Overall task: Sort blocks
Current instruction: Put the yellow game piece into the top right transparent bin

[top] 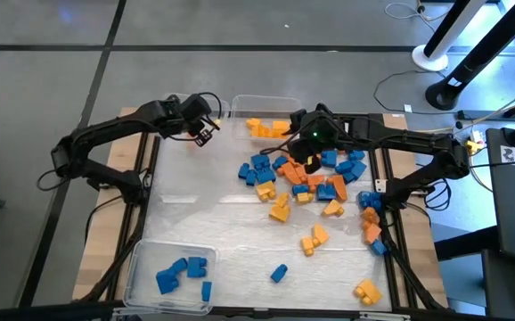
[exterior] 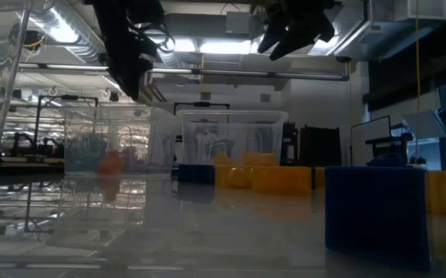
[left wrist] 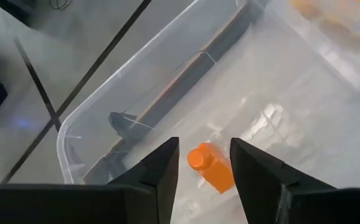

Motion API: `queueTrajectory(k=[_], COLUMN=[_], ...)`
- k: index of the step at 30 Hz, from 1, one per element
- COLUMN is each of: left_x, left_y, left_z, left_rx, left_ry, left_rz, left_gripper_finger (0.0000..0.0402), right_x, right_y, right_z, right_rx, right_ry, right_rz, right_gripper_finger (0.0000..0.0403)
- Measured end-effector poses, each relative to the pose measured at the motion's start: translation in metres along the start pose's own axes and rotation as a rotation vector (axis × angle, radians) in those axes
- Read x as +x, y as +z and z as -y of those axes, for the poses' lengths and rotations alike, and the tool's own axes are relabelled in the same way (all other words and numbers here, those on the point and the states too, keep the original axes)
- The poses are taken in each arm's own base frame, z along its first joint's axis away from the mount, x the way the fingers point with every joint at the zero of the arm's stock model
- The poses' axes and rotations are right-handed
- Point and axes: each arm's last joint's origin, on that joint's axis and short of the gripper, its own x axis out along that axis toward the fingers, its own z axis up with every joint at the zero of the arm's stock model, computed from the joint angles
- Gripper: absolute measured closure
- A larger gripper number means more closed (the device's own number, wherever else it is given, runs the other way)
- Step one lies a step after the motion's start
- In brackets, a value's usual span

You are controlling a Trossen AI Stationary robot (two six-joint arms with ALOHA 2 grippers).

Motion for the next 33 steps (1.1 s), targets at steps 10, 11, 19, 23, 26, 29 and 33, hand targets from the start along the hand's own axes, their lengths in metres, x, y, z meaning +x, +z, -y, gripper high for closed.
queueTrajectory(k=[10, 11, 19, 23, 26, 29, 33], left_x=[-0.055, -0.061, -0.102, -0.116, -0.124, -0.129, -0.130], left_y=[-0.017, -0.019, -0.041, -0.050, -0.054, -0.056, -0.058], left_z=[-0.016, -0.018, -0.026, -0.024, -0.016, -0.002, 0.023], left_rx=[-0.130, -0.143, -0.237, -0.261, -0.248, -0.196, -0.133], left_ry=[-0.128, -0.151, -0.333, -0.476, -0.560, -0.627, -0.727], left_rz=[0.195, 0.214, 0.346, 0.369, 0.369, 0.389, 0.477], left_gripper_finger=[0.0270, 0.0270, 0.0270, 0.0270, 0.0270, 0.0270, 0.0270], right_x=[0.000, 0.000, 0.000, -0.001, -0.001, -0.002, -0.004], right_y=[-0.004, -0.004, -0.004, -0.007, -0.010, -0.011, -0.010], right_z=[-0.004, -0.004, -0.004, -0.008, -0.012, -0.017, -0.023], right_rx=[-0.009, -0.009, 0.014, 0.044, 0.083, 0.114, 0.119], right_ry=[0.039, 0.039, 0.041, 0.077, 0.138, 0.224, 0.321], right_rz=[-0.036, -0.036, -0.039, -0.076, -0.092, -0.076, -0.033], right_gripper_finger=[0.0139, 0.0139, 0.0139, 0.0139, 0.0139, 0.0139, 0.0139])
